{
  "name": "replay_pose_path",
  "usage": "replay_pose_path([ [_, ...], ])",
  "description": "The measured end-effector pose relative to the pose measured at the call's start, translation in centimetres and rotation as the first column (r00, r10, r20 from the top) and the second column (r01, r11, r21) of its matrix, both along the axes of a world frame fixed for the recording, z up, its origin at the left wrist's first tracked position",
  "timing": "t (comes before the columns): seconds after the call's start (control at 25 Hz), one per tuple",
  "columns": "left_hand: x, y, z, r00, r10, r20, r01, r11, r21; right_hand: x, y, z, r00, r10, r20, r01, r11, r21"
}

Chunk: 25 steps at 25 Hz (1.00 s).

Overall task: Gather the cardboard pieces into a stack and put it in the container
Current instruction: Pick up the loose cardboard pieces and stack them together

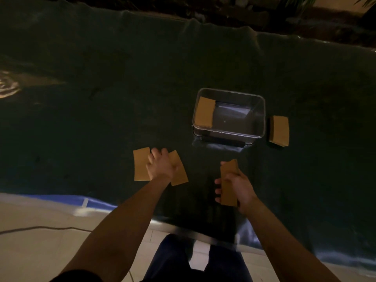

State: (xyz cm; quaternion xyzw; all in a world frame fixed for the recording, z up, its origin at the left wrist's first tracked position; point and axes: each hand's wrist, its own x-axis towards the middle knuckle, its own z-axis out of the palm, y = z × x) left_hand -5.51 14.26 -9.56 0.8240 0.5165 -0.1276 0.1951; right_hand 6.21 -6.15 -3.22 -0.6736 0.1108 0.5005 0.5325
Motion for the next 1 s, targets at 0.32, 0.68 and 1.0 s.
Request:
replay_pose_path([
  [0.32, -5.3, 7.1, 1.3, 0.871, 0.371, 0.321, -0.155, 0.829, -0.537, -0.4, 3.4, 0.3, 0.993, 0.118, 0.002, -0.118, 0.993, 0.0],
  [0.68, -5.5, 10.5, 0.5, 0.993, 0.104, 0.052, -0.098, 0.989, -0.107, -1.1, 5.1, 0.2, 0.977, 0.212, -0.012, -0.212, 0.976, -0.053],
  [1.0, -4.6, 11.2, 3.8, 0.992, 0.081, 0.095, -0.047, 0.947, -0.317, -0.2, 5.3, 1.9, 0.987, 0.159, -0.008, -0.158, 0.986, 0.043],
])
